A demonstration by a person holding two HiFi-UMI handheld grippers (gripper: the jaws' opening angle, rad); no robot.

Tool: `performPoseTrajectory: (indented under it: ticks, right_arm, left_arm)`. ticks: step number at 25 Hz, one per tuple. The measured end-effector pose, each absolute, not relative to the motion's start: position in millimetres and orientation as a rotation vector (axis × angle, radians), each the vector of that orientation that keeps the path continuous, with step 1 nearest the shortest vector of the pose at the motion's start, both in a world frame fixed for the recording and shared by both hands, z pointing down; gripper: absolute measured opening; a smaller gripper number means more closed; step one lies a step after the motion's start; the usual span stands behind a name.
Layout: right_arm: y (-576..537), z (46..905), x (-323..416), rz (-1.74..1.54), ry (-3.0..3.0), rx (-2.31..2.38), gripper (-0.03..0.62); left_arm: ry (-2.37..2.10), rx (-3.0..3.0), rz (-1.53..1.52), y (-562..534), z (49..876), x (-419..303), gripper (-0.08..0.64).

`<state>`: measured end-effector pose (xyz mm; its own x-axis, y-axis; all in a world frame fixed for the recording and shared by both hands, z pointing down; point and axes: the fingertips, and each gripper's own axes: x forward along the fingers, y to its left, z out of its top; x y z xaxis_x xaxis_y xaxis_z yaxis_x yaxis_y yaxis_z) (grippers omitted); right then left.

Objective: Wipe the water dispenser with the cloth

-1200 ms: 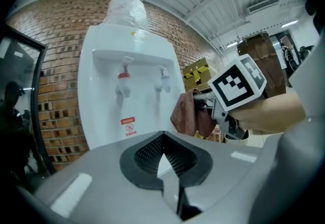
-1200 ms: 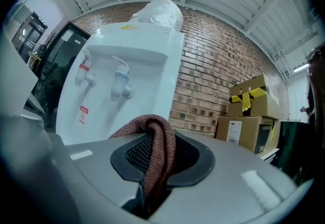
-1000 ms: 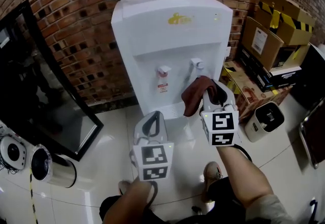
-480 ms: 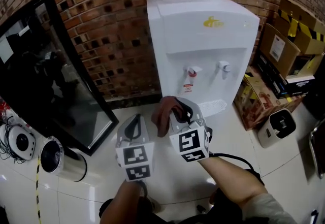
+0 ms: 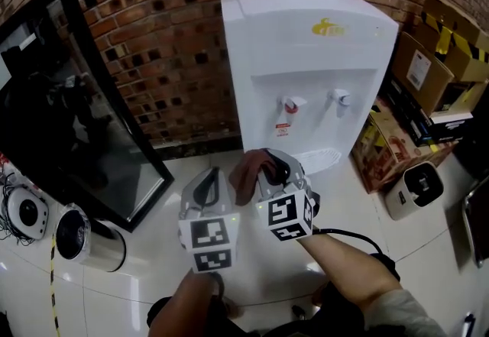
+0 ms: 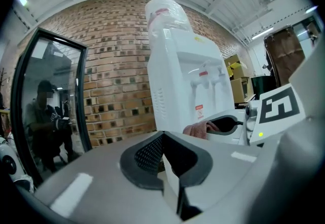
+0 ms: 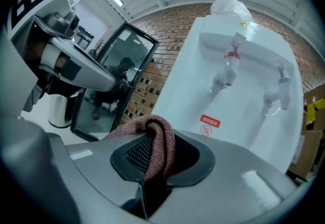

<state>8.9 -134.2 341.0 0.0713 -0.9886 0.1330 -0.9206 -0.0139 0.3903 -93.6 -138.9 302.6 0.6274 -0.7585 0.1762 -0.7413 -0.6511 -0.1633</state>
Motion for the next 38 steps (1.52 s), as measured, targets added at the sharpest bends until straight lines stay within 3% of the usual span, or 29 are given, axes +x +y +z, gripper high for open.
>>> performPoseTrajectory:
  ticks: [9,38]
  right_arm:
    - [-124.5,347.3,91.7,-0.103,-1.737,2.131,0.089]
    - [-12.9,334.8,250.9,-0.032,-1.387,2.341,0.087]
  left_arm:
    - [1.146,-2.809,-0.383,-115.9,313.5,-46.2,0.000]
    - [0.825,-2.997,-0.312,-17.5,336.4,123.5,0.000]
